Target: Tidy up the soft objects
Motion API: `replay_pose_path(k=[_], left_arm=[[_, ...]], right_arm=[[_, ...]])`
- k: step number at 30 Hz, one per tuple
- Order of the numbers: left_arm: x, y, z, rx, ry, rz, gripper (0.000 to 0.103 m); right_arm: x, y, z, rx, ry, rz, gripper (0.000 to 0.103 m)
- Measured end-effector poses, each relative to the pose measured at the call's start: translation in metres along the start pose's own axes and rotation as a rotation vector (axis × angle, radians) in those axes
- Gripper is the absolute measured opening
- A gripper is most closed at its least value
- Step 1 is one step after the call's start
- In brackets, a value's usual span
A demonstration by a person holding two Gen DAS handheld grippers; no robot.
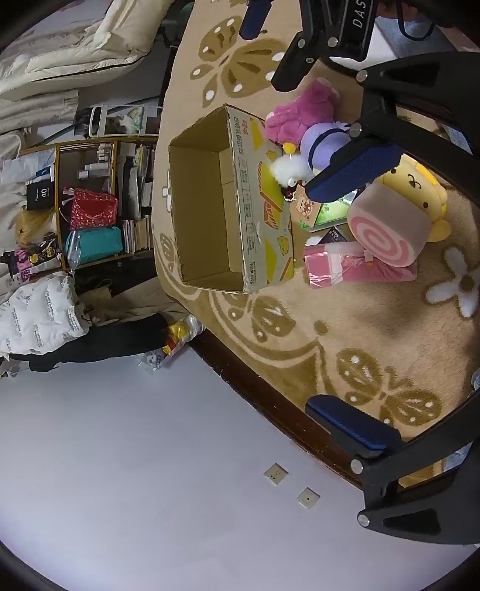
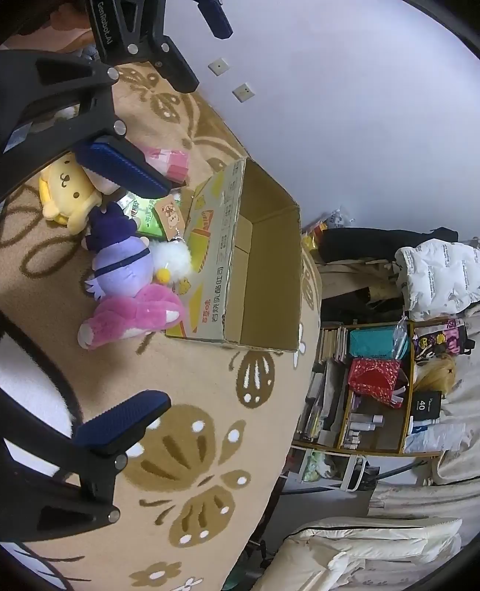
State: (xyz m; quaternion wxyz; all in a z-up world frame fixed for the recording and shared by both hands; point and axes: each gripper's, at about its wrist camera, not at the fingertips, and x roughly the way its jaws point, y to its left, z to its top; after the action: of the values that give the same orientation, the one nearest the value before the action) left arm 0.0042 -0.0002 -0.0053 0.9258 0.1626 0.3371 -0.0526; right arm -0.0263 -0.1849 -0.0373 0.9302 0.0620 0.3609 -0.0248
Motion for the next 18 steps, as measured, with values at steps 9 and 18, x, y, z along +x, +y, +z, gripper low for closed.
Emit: replay_pose_path(k=[9, 18], left_arm=[[0.001, 0.0003, -0.0006, 0.005, 0.008, 0.003, 0.103], [0.0068, -0.0022, -0.0005, 0.013, 0.026, 0.001, 0.103]], right_arm=[[-0.0008, -0.0011, 0.0001, 0.004, 0.001, 0.001, 0.103], [0.002, -0.0017, 0.0, 0.003, 0.012, 0.004, 0.103]])
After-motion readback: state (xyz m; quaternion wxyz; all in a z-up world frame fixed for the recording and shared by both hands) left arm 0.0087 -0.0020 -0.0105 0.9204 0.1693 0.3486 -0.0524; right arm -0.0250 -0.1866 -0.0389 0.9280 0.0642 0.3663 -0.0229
